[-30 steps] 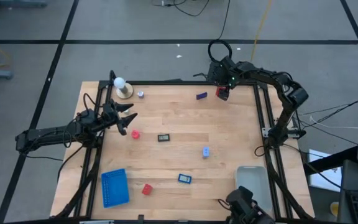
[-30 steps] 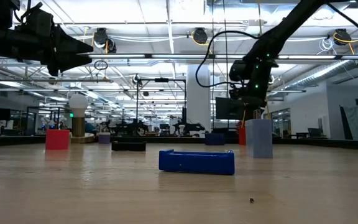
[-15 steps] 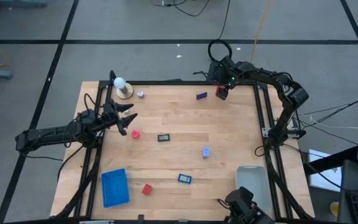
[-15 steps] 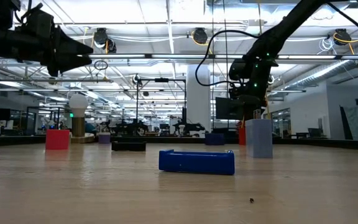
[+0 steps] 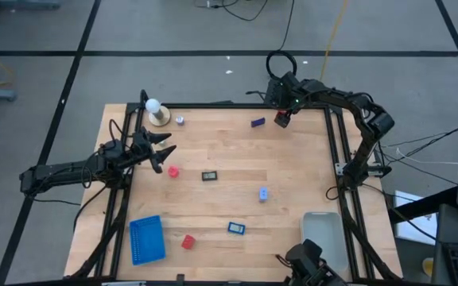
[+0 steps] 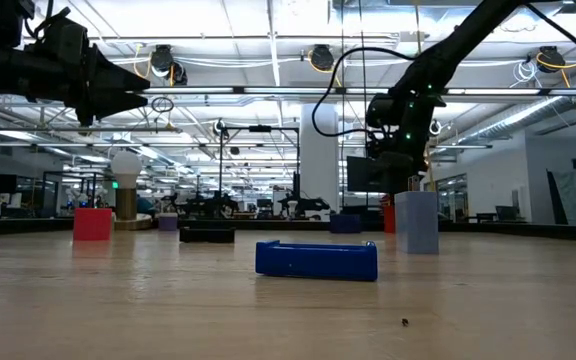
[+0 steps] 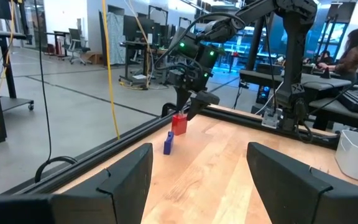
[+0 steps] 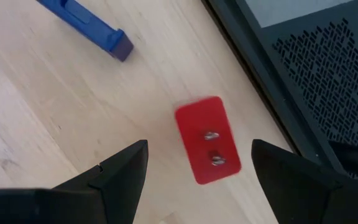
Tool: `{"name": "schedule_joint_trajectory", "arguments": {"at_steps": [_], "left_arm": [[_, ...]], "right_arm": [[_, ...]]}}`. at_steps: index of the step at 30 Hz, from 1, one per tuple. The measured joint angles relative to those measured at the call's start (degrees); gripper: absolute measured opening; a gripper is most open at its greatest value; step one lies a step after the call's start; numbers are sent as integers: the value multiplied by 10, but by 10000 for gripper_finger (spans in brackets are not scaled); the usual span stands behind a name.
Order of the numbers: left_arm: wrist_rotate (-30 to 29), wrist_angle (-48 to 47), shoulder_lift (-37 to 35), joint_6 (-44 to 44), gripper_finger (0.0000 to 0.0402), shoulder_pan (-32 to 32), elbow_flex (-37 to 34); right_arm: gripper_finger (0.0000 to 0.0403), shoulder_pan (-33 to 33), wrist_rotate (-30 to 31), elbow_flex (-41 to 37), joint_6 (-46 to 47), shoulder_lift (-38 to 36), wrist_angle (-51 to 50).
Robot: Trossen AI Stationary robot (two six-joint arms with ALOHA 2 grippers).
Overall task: Pick & Place Office items
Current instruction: Put the top red charger adapter into the gray bin
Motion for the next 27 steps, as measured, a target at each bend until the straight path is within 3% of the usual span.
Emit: {"name": "schedule_joint_trajectory", "arguments": {"at_steps": [22,27], "left_arm": [[0,1,0,-13,259,0,0],[0,1,0,-13,259,0,0]], "right_arm": [[278,7,30,-47,-7,0,59],[261,7,30,-56,0,0,73]]}}
